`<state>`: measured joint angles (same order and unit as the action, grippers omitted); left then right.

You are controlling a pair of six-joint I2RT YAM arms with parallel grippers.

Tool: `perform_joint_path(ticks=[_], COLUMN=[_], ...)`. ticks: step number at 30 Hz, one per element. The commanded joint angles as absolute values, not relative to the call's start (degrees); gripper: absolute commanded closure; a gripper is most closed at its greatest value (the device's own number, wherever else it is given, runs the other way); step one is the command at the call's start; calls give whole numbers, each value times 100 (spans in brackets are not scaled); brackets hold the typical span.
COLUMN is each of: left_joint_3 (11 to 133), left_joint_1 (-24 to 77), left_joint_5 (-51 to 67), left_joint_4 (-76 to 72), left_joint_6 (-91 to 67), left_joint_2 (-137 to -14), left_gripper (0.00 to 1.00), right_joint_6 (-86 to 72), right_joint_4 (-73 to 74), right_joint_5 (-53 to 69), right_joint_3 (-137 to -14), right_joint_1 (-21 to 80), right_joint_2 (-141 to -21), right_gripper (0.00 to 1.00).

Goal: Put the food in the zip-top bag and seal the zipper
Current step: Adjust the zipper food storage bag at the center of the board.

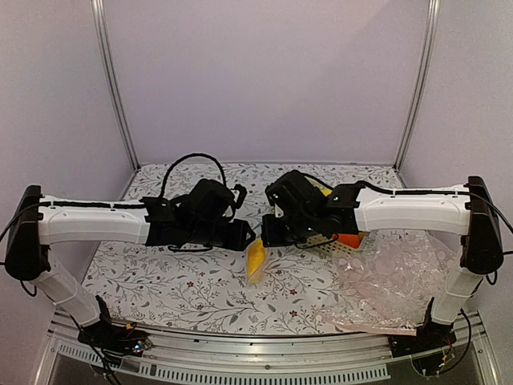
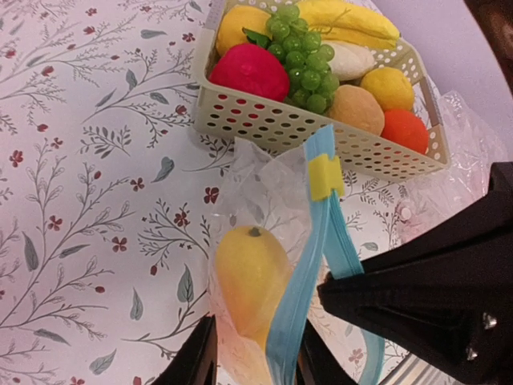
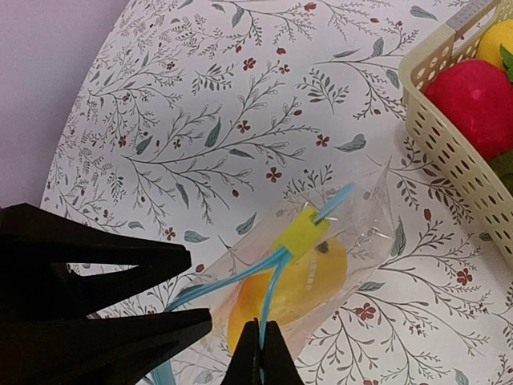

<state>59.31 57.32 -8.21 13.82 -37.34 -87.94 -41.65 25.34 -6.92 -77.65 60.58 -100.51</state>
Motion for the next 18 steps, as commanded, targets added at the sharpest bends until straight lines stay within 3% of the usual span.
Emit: perform_joint_path(ticks=[1,3,7,18], left_joint_3=[6056,6114,6092,5947], left_joint_1=[5685,5686,5684,5530], left_joint_5=[-803,-817,-1112,-1755], left_joint_4=[1662,1774,1897,2676], left_joint_6=[-3579,-3578,-3684,-3824], left_joint_2=[-9001,-9083,-9010,-8534], left_gripper=[68,70,91,97], right_joint_6=[-4030,-4002,-3948,-3725], right_joint_4=[2394,2388,2457,2971], right_joint_5=[-650,-656,-802,-1333], right_joint_3=[-7708,-7708,-7699,-7521], right_joint_1=[6031,6033,6023,5795], right_joint_2=[-9852,-9840,-9811,-9598], right_gripper=[100,100,100,100])
